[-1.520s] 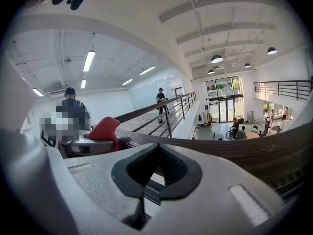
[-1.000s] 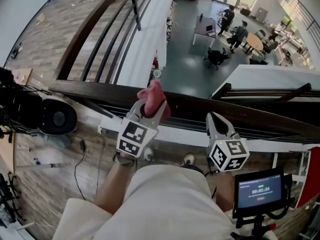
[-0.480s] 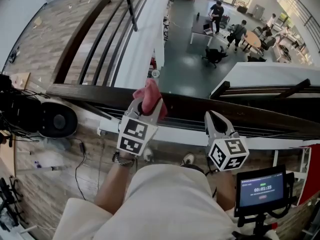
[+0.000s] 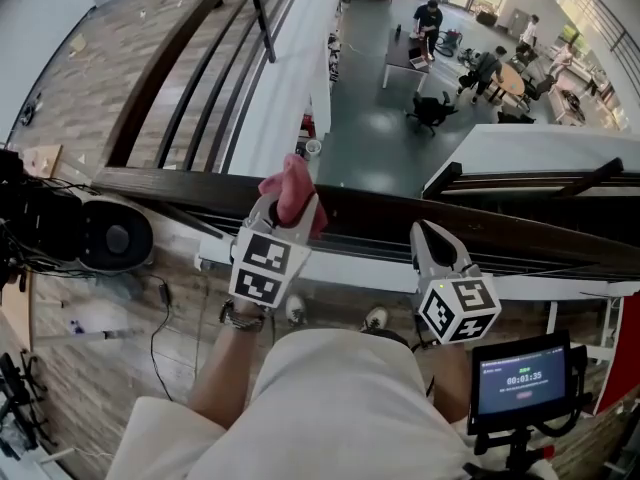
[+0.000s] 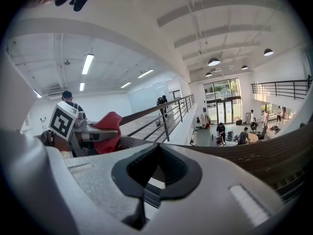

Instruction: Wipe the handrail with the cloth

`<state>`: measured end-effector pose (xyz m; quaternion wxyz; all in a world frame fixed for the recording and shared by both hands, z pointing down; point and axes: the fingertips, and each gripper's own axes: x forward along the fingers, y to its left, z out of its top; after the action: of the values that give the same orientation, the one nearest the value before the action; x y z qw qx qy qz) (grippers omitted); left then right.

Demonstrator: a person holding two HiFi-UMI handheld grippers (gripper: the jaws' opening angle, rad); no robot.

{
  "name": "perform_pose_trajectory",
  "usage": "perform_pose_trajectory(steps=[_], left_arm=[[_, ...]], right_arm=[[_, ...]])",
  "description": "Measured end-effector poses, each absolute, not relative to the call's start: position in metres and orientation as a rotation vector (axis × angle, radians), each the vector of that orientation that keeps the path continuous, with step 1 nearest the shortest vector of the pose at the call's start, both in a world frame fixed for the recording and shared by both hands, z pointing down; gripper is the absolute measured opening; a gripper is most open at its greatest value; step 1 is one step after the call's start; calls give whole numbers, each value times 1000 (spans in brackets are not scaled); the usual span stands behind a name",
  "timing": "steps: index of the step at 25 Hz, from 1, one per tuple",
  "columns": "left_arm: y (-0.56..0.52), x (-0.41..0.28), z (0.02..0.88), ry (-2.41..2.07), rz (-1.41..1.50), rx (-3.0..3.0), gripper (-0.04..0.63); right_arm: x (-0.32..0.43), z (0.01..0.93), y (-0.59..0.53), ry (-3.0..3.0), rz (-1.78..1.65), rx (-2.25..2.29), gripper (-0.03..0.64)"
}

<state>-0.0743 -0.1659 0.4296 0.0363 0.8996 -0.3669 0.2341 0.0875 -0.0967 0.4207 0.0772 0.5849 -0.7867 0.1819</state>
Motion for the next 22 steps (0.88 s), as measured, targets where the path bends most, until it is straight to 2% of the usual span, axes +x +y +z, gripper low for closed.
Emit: perform_pose_trajectory(steps=[22], left_arm=[[-169,-80,436,-1123,745,2713,34]], right_arm=[[93,423,-95,-2385,533,1730,3]])
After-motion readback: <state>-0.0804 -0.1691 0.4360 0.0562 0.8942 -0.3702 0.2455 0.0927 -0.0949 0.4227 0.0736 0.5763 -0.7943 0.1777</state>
